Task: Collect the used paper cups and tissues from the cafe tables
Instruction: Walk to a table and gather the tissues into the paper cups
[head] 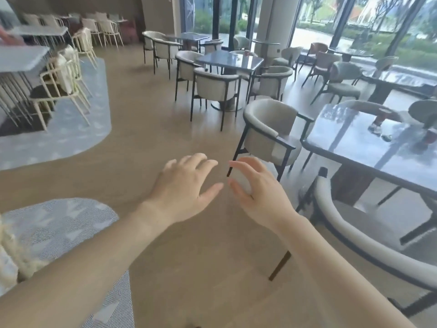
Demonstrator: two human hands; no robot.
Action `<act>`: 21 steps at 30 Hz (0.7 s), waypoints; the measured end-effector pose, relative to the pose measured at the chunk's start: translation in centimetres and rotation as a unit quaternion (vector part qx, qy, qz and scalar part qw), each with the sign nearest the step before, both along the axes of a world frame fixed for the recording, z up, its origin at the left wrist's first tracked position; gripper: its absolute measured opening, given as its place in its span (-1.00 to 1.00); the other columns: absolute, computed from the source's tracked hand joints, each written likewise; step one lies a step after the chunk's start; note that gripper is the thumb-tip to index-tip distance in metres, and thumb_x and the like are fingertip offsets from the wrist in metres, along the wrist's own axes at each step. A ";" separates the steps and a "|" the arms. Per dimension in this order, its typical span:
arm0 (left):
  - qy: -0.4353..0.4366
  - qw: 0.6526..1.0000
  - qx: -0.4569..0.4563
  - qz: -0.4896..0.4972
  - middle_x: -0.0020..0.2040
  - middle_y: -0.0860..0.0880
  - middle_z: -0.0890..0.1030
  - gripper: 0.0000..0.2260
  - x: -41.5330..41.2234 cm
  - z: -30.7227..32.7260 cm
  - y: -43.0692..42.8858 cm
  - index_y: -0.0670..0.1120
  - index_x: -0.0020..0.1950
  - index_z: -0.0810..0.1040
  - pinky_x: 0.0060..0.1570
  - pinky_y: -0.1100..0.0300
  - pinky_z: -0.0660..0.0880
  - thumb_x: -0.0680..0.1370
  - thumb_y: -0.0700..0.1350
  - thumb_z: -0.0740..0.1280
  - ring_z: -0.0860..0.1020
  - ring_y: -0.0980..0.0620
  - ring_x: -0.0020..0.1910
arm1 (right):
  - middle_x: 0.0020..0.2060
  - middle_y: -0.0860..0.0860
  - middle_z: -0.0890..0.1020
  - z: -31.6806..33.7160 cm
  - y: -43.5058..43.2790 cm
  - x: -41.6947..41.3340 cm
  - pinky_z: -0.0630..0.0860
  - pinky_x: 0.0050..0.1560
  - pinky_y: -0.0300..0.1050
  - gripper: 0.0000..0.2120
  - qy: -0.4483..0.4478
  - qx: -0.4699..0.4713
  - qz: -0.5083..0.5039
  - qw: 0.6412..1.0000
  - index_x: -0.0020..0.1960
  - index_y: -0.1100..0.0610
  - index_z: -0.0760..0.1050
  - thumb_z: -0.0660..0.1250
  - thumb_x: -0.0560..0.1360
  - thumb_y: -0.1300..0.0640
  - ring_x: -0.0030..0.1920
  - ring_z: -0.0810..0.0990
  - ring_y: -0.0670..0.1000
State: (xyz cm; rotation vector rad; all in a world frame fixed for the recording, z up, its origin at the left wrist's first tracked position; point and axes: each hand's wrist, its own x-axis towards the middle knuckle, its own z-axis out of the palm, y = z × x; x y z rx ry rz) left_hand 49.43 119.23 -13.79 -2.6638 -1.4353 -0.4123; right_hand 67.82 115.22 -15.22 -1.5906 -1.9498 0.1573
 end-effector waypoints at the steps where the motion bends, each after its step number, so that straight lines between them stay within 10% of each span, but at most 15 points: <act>1: 0.000 1.000 0.002 -0.003 0.34 0.02 0.40 -0.48 0.8 0.4 2.6 0.04 0.39 0.34 0.25 0.00 0.35 0.52 0.26 0.05 0.39 0.01 0.31 | 0.25 -0.06 0.41 0.6 2.7 0.7 0.31 0.06 -0.22 -0.67 0.003 0.008 -0.001 1.000 0.30 -0.05 0.37 0.17 0.55 -0.05 0.22 0.40 0.01; 21: -0.037 0.998 -0.059 0.007 0.28 0.12 0.42 -0.51 21.6 -2.3 47.6 0.08 0.36 0.35 0.16 0.09 0.33 0.51 0.26 0.03 0.40 0.06 0.28 | 0.23 -0.10 0.43 -3.1 46.8 21.5 0.45 0.04 -0.07 -0.62 -0.008 -0.028 -0.030 0.999 0.34 -0.03 0.33 0.11 0.56 -0.10 0.16 0.43 -0.01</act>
